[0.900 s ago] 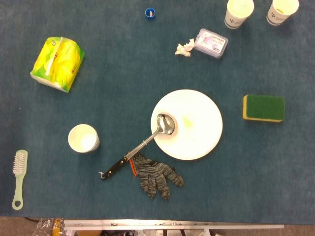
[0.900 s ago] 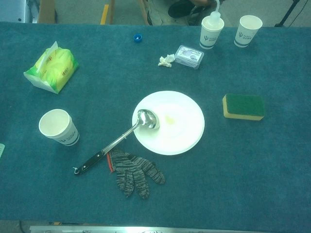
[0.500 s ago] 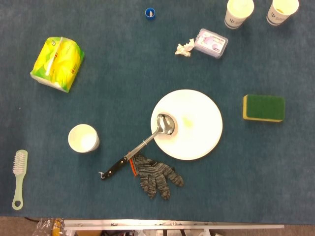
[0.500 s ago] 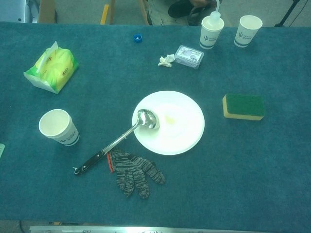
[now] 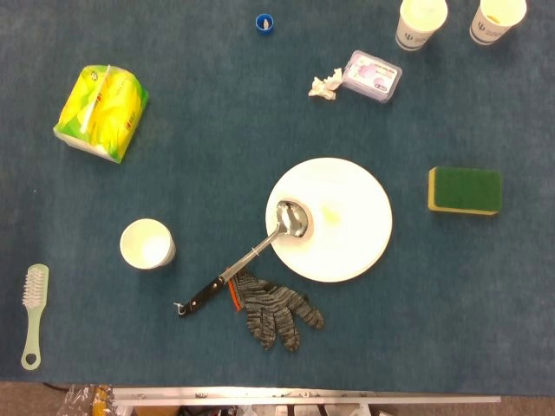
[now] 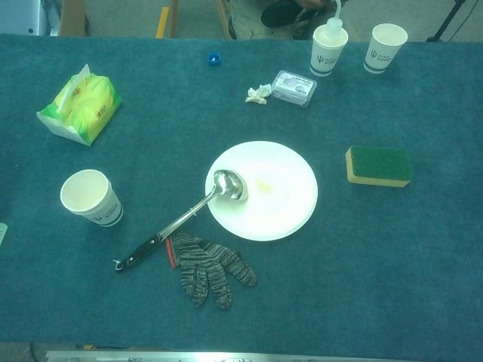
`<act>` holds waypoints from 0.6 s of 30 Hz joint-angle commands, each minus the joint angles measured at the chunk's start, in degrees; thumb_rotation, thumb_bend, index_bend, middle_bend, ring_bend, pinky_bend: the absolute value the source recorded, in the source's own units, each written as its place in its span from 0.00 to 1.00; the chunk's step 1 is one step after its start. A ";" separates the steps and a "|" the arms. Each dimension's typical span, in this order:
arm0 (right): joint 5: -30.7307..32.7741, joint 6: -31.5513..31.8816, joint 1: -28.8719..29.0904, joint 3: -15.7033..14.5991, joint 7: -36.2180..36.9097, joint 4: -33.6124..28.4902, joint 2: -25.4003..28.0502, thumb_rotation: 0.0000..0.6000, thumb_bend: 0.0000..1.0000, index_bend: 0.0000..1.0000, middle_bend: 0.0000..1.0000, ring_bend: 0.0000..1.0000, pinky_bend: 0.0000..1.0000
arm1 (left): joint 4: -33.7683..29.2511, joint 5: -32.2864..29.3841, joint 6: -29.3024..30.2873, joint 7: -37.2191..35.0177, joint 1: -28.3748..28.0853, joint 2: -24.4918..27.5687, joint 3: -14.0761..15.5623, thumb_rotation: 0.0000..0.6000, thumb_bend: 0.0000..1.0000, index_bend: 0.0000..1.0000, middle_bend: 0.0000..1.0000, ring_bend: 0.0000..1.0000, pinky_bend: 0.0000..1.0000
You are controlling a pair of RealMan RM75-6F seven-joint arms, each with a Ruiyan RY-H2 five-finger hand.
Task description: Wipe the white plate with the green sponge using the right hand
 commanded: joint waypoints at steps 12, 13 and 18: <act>11.77 -9.87 6.66 1.38 -11.17 -0.77 -6.92 1.00 0.06 0.16 0.28 0.20 0.32 | 2.30 -0.91 -1.49 -2.94 -0.03 0.29 0.47 1.00 0.39 0.27 0.25 0.16 0.19; 12.34 -10.39 7.16 1.44 -11.72 -0.48 -7.55 1.00 0.06 0.16 0.28 0.20 0.32 | 2.44 -0.89 -1.73 -3.19 -0.10 0.31 0.54 1.00 0.39 0.27 0.25 0.16 0.19; 14.97 -12.66 9.38 1.85 -14.12 0.15 -9.52 1.00 0.05 0.16 0.27 0.20 0.32 | 2.92 -0.95 -2.39 -4.20 -0.25 0.37 0.75 1.00 0.39 0.27 0.25 0.16 0.19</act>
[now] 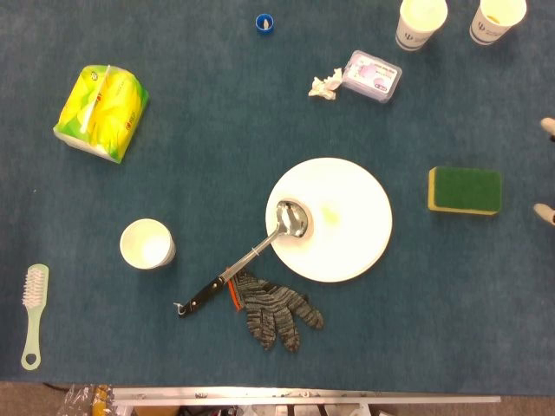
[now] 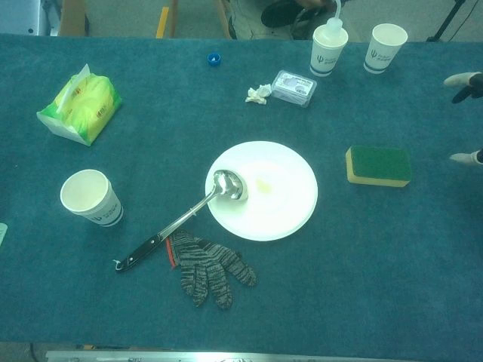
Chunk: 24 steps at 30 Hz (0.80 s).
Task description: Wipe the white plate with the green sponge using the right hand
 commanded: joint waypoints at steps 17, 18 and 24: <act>14.34 -9.00 9.26 -0.84 -11.74 2.56 -5.51 1.00 0.04 0.16 0.27 0.19 0.32 | 0.73 -0.13 -0.80 -2.69 0.29 0.78 0.76 1.00 0.39 0.27 0.24 0.16 0.19; 14.80 -9.16 9.56 -1.13 -12.13 2.64 -5.79 1.00 0.04 0.16 0.27 0.19 0.32 | 0.77 -0.11 -0.83 -2.82 0.32 0.80 0.81 1.00 0.39 0.27 0.24 0.16 0.19; 17.56 -9.64 10.87 -2.41 -14.21 3.48 -6.83 1.00 0.04 0.16 0.27 0.19 0.32 | 1.18 -0.21 -1.25 -3.66 0.38 0.67 1.05 1.00 0.39 0.27 0.24 0.16 0.19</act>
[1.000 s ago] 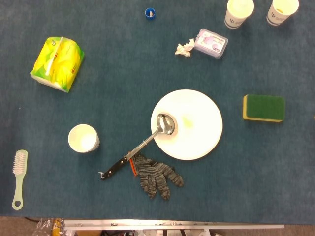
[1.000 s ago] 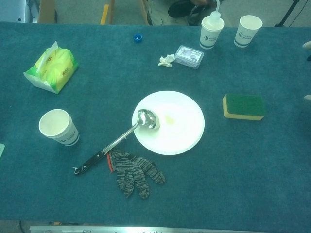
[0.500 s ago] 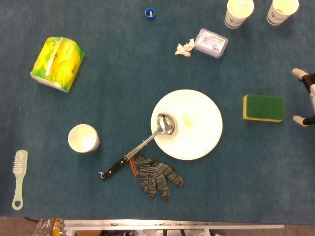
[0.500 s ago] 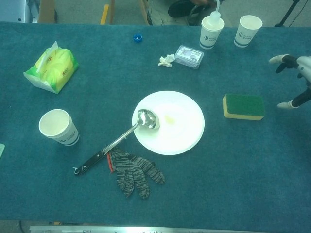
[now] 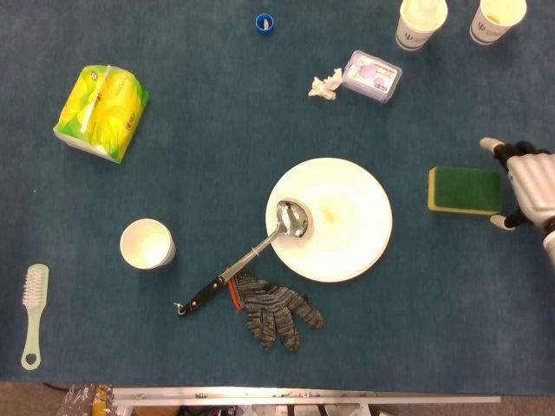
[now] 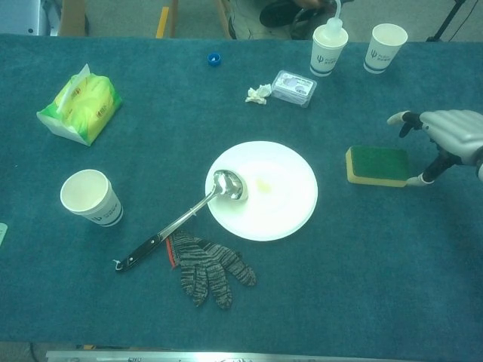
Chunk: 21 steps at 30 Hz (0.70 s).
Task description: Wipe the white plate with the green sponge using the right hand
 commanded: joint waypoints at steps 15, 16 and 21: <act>7.40 -0.74 3.49 -2.07 -3.02 3.49 -3.25 1.00 0.05 0.23 0.28 0.19 0.32 | 0.67 -0.15 -0.33 -0.67 0.04 -0.36 0.16 1.00 0.39 0.27 0.24 0.16 0.19; 7.61 -0.76 3.63 -2.14 -2.95 3.57 -3.31 1.00 0.05 0.24 0.28 0.19 0.32 | 0.73 -0.20 -0.30 -0.71 0.08 -0.38 0.16 1.00 0.39 0.27 0.24 0.16 0.19; 8.13 -0.41 4.10 -2.44 -2.83 3.74 -3.55 1.00 0.05 0.28 0.28 0.19 0.32 | 0.95 -0.17 -0.38 -0.92 0.11 -0.40 0.23 1.00 0.39 0.27 0.24 0.16 0.19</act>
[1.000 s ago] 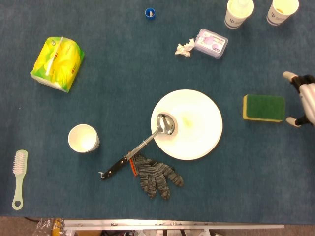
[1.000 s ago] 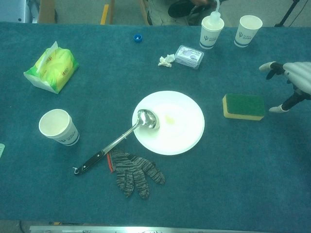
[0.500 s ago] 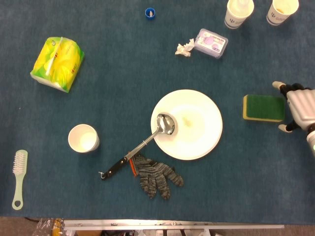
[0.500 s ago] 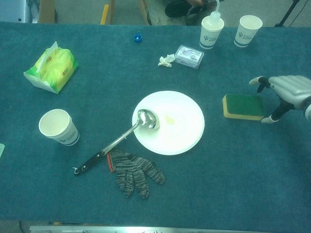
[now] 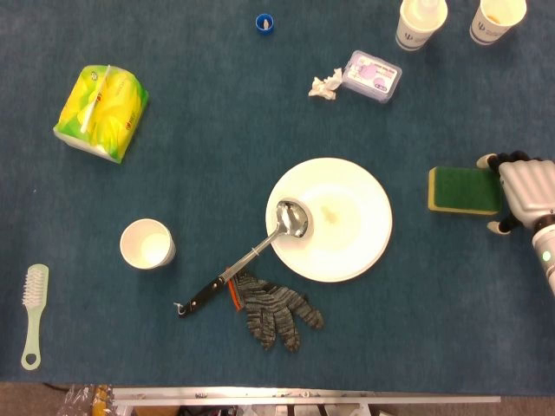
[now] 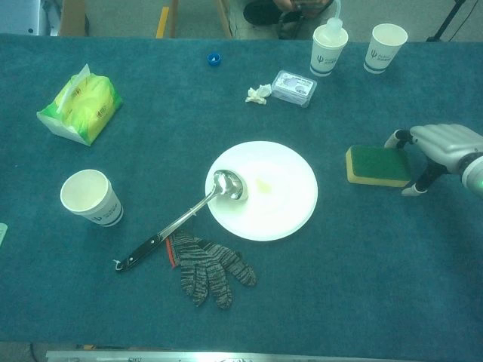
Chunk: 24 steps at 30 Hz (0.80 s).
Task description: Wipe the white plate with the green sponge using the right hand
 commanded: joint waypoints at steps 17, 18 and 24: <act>0.97 1.29 1.07 -0.68 0.93 1.01 -1.34 1.00 0.07 0.28 0.29 0.19 0.32 | 1.87 0.28 -0.50 -1.45 -0.28 -0.52 -0.04 1.00 0.39 0.27 0.24 0.16 0.19; 1.12 1.33 1.13 -0.65 0.96 1.23 -1.60 1.00 0.09 0.28 0.29 0.19 0.32 | 2.02 0.31 -0.51 -1.60 -0.30 -0.56 -0.05 1.00 0.39 0.27 0.24 0.16 0.19; 1.55 2.48 1.45 -0.25 0.92 2.49 -3.49 1.00 0.30 0.33 0.33 0.19 0.33 | 2.93 0.47 -0.36 -2.64 -0.27 -0.65 -0.14 1.00 0.39 0.27 0.24 0.16 0.19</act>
